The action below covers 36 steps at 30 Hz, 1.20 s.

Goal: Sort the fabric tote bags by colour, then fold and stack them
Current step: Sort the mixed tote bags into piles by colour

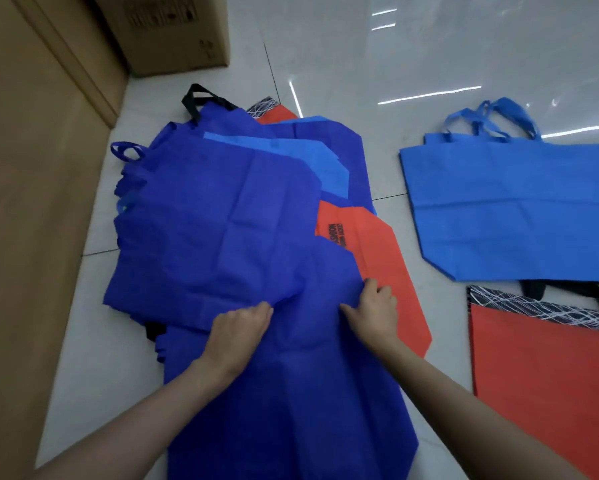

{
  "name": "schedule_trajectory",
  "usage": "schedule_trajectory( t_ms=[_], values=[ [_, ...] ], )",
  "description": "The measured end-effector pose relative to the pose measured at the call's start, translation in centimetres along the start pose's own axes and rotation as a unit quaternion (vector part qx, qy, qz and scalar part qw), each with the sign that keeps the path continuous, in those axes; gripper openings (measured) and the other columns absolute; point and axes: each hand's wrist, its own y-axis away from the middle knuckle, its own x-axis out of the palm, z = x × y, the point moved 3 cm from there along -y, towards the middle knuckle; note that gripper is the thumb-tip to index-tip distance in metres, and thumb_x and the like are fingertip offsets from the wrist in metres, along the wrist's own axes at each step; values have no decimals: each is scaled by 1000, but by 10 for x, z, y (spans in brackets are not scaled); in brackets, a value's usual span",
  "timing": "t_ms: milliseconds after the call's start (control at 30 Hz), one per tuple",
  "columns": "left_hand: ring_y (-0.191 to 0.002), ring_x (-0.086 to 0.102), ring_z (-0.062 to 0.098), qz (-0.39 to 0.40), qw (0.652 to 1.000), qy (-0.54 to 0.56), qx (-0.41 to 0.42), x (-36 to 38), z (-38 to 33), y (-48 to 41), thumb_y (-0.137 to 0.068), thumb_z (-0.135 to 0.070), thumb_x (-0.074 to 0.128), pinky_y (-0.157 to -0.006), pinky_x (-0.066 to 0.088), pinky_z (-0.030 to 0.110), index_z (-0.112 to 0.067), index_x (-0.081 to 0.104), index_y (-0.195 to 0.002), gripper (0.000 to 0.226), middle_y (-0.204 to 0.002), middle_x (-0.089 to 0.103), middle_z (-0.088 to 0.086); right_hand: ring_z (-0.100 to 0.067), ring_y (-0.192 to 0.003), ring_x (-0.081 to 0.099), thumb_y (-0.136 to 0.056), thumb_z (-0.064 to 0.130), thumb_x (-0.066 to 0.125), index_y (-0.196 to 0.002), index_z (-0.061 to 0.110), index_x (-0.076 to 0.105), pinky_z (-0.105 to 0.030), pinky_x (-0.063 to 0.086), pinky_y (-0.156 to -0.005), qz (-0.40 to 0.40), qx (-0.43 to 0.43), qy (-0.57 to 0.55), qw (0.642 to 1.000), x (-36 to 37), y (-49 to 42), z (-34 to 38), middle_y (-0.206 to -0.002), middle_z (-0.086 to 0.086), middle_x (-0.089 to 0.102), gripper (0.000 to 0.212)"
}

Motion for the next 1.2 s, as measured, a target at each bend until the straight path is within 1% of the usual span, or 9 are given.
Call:
schedule_trajectory(
  t_ms=[233, 333, 433, 533, 733, 833, 900, 1033, 1200],
  values=[
    [-44, 56, 12, 29, 986, 49, 157, 5, -55, 65, -95, -53, 25, -37, 31, 23, -25, 57, -69, 50, -56, 61, -8, -23, -66, 51, -83, 11, 61, -73, 9, 52, -37, 43, -59, 24, 150, -354, 923, -8, 4, -24, -73, -15, 58, 13],
    [-97, 66, 16, 48, 980, 67, 181, 5, -47, 50, -93, -52, 29, -77, 51, 29, -25, 66, -108, 49, -112, 68, -1, -22, -68, 51, -92, 17, 47, -76, 10, 58, -29, 41, -59, 31, 171, -457, 872, -14, 10, -28, -77, -8, 59, 21],
    [-143, 12, 33, 172, 980, 34, 90, 17, -20, 28, -76, -72, 18, -108, 23, 57, -33, 23, -147, 81, -156, 2, 12, -26, -91, 63, -97, 37, 44, -102, 7, 64, -38, 52, -79, 66, 174, -482, 856, -18, 9, -28, -99, -9, 67, 37],
    [-140, -23, 34, 323, 946, 28, -7, 34, -6, 32, -67, -85, 15, -111, 4, 58, -40, -16, -144, 95, -149, -34, 14, -35, -105, 61, -92, 41, 56, -113, -6, 59, -46, 49, -93, 98, 196, -399, 890, -12, 11, -24, -113, -16, 64, 52],
    [-141, 4, 43, 328, 943, -54, -32, 19, -56, 68, -88, -69, 25, -103, 32, 47, -30, -13, -148, 81, -152, -13, 27, -27, -77, 60, -91, 13, 60, -89, -5, 63, -35, 51, -72, 69, 187, -404, 893, -9, 19, -16, -98, -18, 68, 18],
    [-119, 46, 33, 246, 966, -70, 30, 6, -70, 71, -92, -62, 27, -80, 45, 35, -20, 26, -145, 68, -140, 35, 25, -20, -65, 57, -89, -6, 47, -83, 3, 64, -27, 49, -60, 46, 165, -449, 877, -18, 21, -16, -84, -12, 66, 20],
    [-80, 63, 26, 107, 994, -5, 32, -4, -58, 58, -89, -51, 42, -54, 50, 31, -14, 60, -106, 45, -95, 60, 10, -16, -71, 60, -85, -14, 38, -92, 6, 64, -23, 50, -58, 36, 131, -452, 882, -25, 22, -15, -87, -7, 65, 33],
    [-104, 52, 38, 22, 973, 93, -212, -7, 12, 28, -83, -33, 65, -84, 47, 45, -2, 51, -122, 52, -121, 48, 21, -21, -91, 60, -80, -15, 36, -102, 8, 61, -23, 46, -63, 5, 101, -476, 874, -35, 13, -20, -100, -6, 64, 40],
    [-126, 32, 43, 55, 840, 260, -474, 4, 70, 17, -83, -43, 65, -101, 32, 50, 2, 28, -136, 79, -140, 29, 28, -22, -96, 53, -94, 36, 55, -114, 7, 54, -31, 40, -80, 55, 112, -334, 934, -19, 5, -28, -110, -2, 57, 35]
  ],
)
